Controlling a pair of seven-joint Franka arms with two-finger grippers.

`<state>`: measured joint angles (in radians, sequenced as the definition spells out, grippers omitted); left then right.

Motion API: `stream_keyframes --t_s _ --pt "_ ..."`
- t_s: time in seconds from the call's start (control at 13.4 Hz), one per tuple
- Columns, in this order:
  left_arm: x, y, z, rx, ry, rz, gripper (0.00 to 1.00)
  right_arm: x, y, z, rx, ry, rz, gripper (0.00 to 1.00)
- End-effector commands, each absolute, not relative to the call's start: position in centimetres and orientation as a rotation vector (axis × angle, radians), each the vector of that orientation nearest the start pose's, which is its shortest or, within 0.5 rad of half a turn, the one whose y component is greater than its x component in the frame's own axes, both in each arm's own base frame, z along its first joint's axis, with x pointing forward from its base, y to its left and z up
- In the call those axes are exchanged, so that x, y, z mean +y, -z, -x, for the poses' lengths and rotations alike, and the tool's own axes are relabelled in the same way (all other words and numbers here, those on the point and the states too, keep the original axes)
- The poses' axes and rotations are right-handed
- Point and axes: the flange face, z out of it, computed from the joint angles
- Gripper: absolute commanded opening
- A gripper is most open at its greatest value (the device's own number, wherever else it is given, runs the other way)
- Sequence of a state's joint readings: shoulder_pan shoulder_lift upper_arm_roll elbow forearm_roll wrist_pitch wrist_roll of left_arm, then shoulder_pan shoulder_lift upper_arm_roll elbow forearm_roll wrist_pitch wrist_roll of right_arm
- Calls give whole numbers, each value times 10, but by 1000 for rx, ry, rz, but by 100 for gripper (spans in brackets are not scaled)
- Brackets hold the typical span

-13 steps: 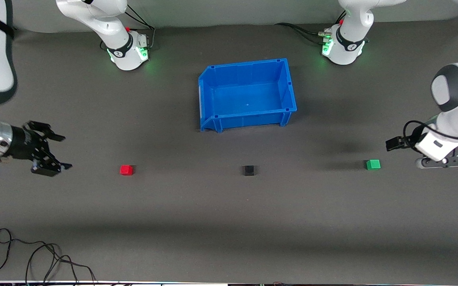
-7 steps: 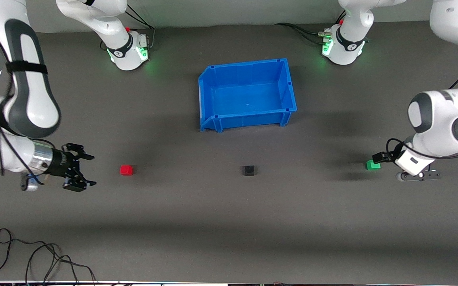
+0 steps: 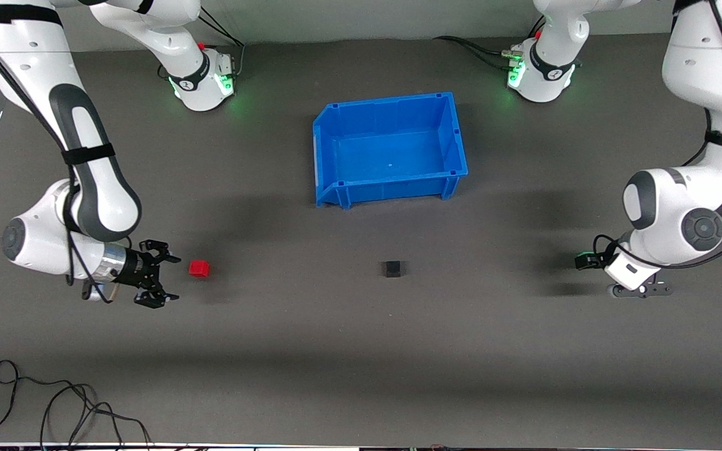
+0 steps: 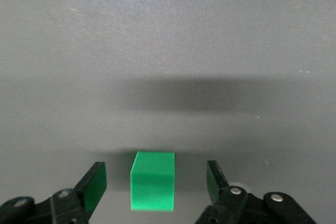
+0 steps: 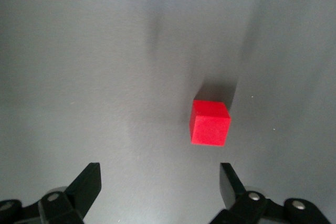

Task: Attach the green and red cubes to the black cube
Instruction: 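Lower the right gripper to the red cube while the left gripper reaches green, then close the right gripper on the red cube while the left gripper grasps green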

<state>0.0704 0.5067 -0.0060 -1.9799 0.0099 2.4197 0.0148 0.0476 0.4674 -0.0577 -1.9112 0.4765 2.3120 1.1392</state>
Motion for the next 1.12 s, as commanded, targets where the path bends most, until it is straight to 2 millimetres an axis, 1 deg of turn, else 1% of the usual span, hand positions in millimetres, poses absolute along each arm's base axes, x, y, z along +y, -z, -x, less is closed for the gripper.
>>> stream_keyframes --t_s 0.0,0.15,0.3,0.45,0.6,0.67,0.75,0.82,0.97,1.05 --pt "38 -190 -605 -32 -111 3131 86 10 -226 -613 1994 -338 2099 100" --pt "41 -184 -602 -30 -142 3131 84 10 -213 -609 2012 -378 2058 100" --pt "41 -185 -602 -27 -150 3131 79 7 -199 -605 2034 -357 2054 100" --pt "40 -184 -603 -20 -143 3130 76 6 -190 -600 2041 -346 2059 100" --pt "42 -183 -602 27 -145 3132 66 6 -179 -598 2037 -356 2076 100" --pt "42 -182 -602 35 -145 3132 62 6 -177 -598 2039 -359 2077 100" --pt "42 -178 -601 33 -155 3133 53 6 -176 -597 2040 -361 2077 100" --pt "42 -178 -602 35 -155 3132 39 6 -174 -597 2040 -365 2079 97" --pt "40 -180 -603 42 -152 3132 8 7 -176 -597 2036 -368 2081 71" --pt "40 -182 -605 42 -145 3132 0 7 -179 -598 2031 -366 2081 62"
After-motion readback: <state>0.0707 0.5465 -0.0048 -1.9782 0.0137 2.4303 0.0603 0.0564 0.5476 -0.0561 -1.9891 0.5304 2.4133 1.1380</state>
